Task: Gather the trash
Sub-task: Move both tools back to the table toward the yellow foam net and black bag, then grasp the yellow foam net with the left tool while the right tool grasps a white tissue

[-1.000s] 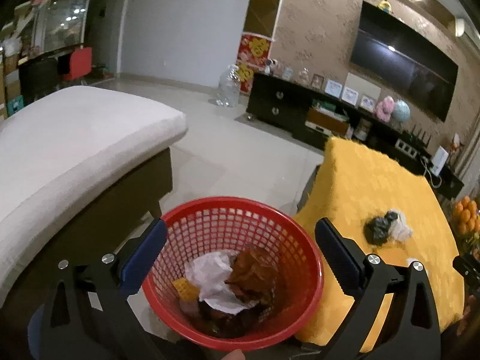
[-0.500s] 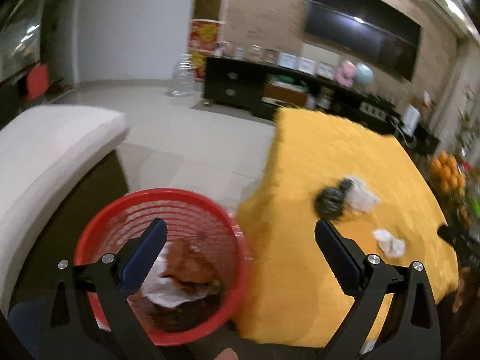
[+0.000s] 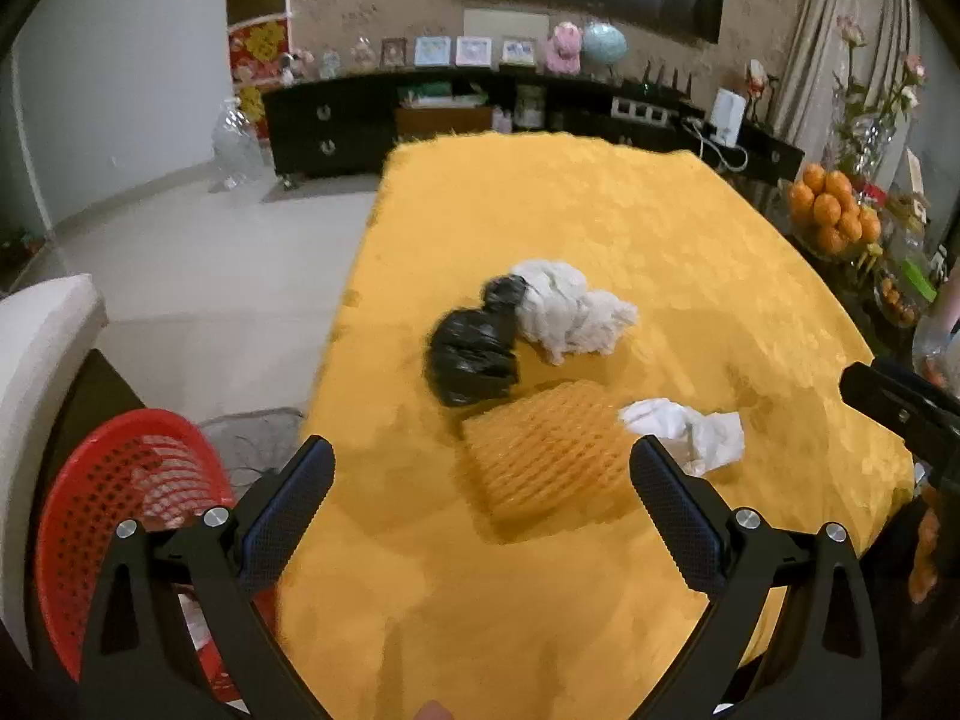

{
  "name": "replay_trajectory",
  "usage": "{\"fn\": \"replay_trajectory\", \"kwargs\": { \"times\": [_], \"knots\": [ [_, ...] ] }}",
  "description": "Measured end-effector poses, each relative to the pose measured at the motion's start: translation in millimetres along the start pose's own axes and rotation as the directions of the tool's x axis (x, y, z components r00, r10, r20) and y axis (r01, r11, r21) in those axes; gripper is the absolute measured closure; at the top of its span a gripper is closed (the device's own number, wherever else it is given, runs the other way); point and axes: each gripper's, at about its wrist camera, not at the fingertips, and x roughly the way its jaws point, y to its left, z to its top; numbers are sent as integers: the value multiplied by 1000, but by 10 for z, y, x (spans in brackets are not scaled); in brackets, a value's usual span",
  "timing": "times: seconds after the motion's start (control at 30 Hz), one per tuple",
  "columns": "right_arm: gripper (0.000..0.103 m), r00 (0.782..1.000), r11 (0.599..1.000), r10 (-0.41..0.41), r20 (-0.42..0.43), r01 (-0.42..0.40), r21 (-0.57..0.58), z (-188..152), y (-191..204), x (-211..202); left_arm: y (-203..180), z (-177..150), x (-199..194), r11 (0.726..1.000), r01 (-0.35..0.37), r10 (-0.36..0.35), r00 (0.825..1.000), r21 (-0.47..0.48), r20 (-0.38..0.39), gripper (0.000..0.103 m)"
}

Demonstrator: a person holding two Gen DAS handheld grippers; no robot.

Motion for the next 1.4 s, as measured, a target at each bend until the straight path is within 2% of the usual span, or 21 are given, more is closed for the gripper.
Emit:
{"fn": "replay_trajectory", "kwargs": {
  "times": [0.43,0.53,0.6,0.77,0.97,1.4],
  "knots": [
    [7,999,999,18,-30,-16,46,-9,-118,59,-196,2,505,999,-15,18,996,29,-85,10],
    [7,999,998,18,-37,-16,55,-10,-125,82,-246,-38,571,999,1,4,995,45,-104,23],
    [7,999,998,14,-42,-12,56,-10,-127,99,-234,-66,571,999,29,-26,995,24,-95,29],
    [7,999,999,5,-48,-3,54,-17,-122,123,-321,-89,526,996,72,-68,995,60,-78,56],
    [7,998,999,1,-58,1,36,-26,-99,157,-379,-95,473,992,101,-97,993,70,-67,73],
    [7,997,1000,-1,-78,1,-7,-73,0,272,-10,-46,20,992,122,-121,992,-12,42,74]
  ]
}}
